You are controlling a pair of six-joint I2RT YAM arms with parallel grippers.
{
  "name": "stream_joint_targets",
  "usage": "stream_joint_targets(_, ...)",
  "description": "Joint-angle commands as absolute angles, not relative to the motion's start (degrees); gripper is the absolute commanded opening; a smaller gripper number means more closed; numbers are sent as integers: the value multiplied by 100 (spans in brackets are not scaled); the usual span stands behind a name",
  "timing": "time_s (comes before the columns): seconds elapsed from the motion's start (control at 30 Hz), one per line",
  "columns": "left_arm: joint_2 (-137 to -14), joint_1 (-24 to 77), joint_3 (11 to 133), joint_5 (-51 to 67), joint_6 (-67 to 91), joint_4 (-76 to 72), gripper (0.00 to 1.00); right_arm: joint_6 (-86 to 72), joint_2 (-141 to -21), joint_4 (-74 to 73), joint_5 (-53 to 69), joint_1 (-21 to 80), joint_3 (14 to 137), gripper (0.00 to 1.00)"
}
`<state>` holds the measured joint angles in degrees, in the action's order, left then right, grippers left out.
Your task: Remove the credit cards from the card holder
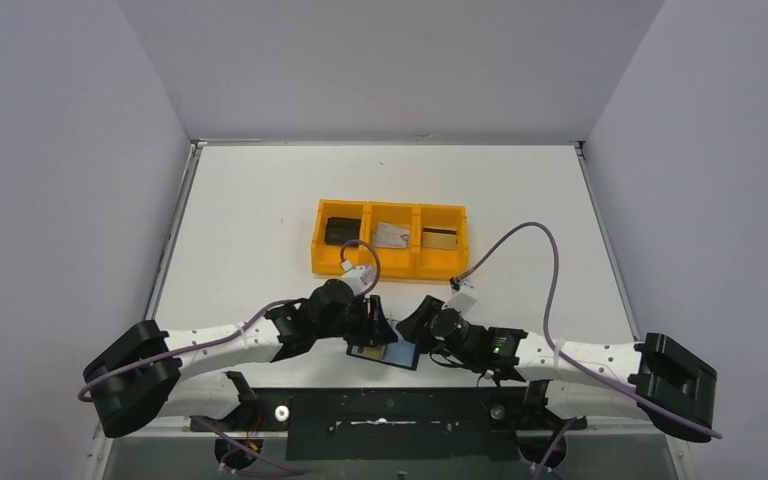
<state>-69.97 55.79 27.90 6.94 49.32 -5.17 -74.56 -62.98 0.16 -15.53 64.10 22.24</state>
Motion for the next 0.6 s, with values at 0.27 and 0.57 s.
stream_joint_targets(0.27, -6806, 5625, 2770, 741, 4947, -1035, 45, -8033, -5390, 1767, -1206, 6041, 827, 59)
stream_joint_targets(0.57, -6352, 5470, 2733, -9, 4976, -141, 45, -7513, -5819, 477, -1324, 6050, 1663, 46)
